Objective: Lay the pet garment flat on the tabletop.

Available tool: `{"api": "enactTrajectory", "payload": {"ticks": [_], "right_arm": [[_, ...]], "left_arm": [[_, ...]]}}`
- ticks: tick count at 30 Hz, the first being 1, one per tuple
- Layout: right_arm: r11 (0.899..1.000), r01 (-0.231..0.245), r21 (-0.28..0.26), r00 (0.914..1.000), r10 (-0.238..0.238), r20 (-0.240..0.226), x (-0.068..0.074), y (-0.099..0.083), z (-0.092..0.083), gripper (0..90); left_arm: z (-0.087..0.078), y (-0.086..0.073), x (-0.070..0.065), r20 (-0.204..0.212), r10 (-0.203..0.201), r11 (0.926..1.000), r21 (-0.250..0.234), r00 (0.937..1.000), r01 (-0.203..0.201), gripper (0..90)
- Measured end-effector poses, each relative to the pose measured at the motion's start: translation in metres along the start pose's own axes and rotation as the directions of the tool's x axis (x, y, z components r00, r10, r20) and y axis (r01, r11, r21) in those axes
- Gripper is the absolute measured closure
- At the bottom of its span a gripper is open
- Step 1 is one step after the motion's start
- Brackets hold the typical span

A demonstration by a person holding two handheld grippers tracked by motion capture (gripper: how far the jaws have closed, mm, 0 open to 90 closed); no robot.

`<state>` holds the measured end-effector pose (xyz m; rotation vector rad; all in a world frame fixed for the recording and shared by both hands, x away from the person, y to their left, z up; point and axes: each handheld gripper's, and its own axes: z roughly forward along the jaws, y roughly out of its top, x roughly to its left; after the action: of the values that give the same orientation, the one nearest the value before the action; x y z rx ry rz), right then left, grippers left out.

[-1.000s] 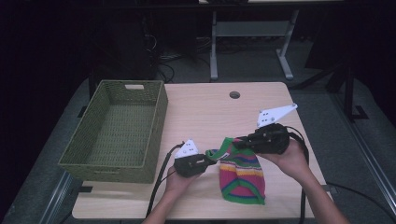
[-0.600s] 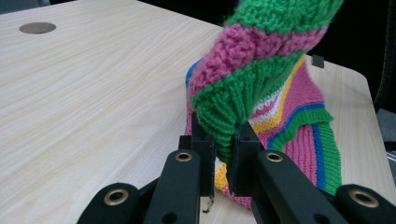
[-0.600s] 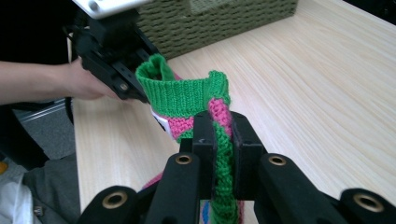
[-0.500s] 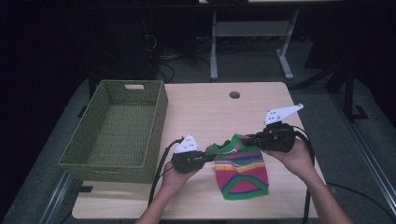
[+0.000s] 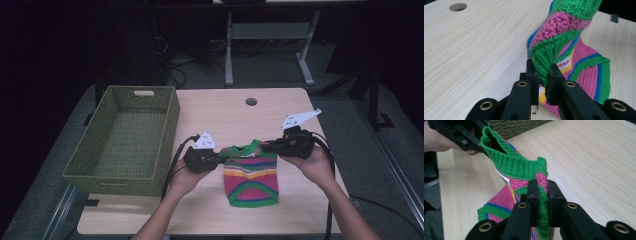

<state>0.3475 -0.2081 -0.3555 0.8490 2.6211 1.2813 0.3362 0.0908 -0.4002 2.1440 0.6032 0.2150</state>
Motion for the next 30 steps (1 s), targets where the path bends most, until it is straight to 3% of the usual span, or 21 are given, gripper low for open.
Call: {"api": "enactTrajectory", "payload": {"ticks": [3,9,13,16,25,30], "right_arm": [[1.0,-0.022,0.011,0.9997,0.022,0.008,-0.007,-0.002,0.005,82.3],[0.998,-0.055,0.022,0.9975,0.054,0.046,-0.021,-0.005,0.016,82.0],[0.996,-0.089,0.022,0.9946,0.088,0.056,-0.03,-0.01,0.024,82.0],[0.994,-0.106,0.012,0.9924,0.105,0.063,-0.034,-0.012,0.028,81.9],[0.991,-0.135,0.002,0.988,0.134,0.077,-0.043,-0.023,0.036,81.5],[0.99,-0.143,-0.003,0.9862,0.142,0.084,-0.045,-0.024,0.038,81.0]], "left_arm": [[0.007,0.003,0.004,-0.015,0.001,0.999,0.046,0.9999,-0.001,83.1],[0.025,0.006,0.011,-0.047,-0.003,0.9957,0.093,0.9989,0.007,83.1],[0.035,0.004,0.016,-0.057,-0.029,0.9922,0.119,0.998,0.036,83.1],[0.041,0.001,0.02,-0.058,-0.056,0.9904,0.123,0.9967,0.063,83.0],[0.051,0.001,0.021,-0.069,-0.06,0.9872,0.144,0.9958,0.069,82.8],[0.055,0.0,0.024,-0.085,-0.091,0.9856,0.135,0.9922,0.102,82.4]]}}
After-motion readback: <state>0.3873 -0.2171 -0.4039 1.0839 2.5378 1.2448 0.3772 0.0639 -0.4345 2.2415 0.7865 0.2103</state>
